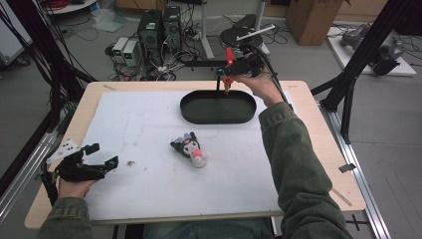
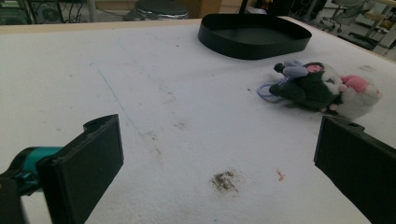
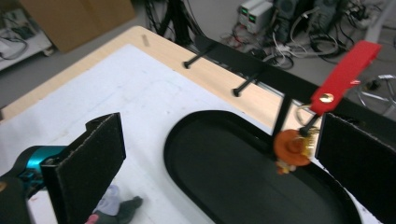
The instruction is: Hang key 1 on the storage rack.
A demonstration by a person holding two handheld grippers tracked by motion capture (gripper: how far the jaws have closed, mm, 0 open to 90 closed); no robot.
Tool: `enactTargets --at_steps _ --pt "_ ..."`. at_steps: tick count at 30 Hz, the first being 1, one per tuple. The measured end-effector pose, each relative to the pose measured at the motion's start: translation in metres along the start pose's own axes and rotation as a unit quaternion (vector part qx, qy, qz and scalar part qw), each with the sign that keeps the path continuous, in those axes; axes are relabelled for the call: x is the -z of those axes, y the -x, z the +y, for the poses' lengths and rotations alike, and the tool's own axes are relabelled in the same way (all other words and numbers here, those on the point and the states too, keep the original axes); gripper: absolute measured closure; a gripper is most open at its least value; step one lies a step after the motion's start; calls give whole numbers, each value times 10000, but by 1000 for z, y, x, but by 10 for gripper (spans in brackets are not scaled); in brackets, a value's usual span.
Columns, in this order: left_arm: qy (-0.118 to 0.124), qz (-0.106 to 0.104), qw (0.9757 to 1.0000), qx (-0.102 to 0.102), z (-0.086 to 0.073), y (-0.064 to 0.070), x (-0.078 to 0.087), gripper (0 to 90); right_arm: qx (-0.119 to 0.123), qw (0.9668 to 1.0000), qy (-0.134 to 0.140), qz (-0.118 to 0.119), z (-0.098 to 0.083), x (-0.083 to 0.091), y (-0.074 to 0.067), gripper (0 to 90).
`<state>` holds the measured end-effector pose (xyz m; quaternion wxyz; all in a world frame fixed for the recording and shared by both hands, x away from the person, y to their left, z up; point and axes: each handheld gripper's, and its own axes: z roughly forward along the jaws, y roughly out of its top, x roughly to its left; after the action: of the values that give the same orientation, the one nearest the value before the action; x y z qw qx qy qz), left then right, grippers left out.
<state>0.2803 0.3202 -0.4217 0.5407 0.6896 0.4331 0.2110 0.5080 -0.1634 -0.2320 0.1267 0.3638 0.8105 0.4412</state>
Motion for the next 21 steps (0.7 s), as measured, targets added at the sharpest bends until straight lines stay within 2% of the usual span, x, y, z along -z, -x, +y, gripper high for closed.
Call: enactTargets --at_steps 5,9,12,21 --pt "4 4 10000 8 0 0 0 18 22 10000 -25 86 -16 0 -10 5" --pt "11 12 10000 27 0 0 0 18 44 9996 -231 169 -31 -3 -21 6" --pt "-3 8 10000 24 0 0 0 18 70 9993 -240 261 -41 -4 -31 6" --pt "2 10 10000 20 0 0 0 18 299 9975 -372 526 -59 -14 -61 6"
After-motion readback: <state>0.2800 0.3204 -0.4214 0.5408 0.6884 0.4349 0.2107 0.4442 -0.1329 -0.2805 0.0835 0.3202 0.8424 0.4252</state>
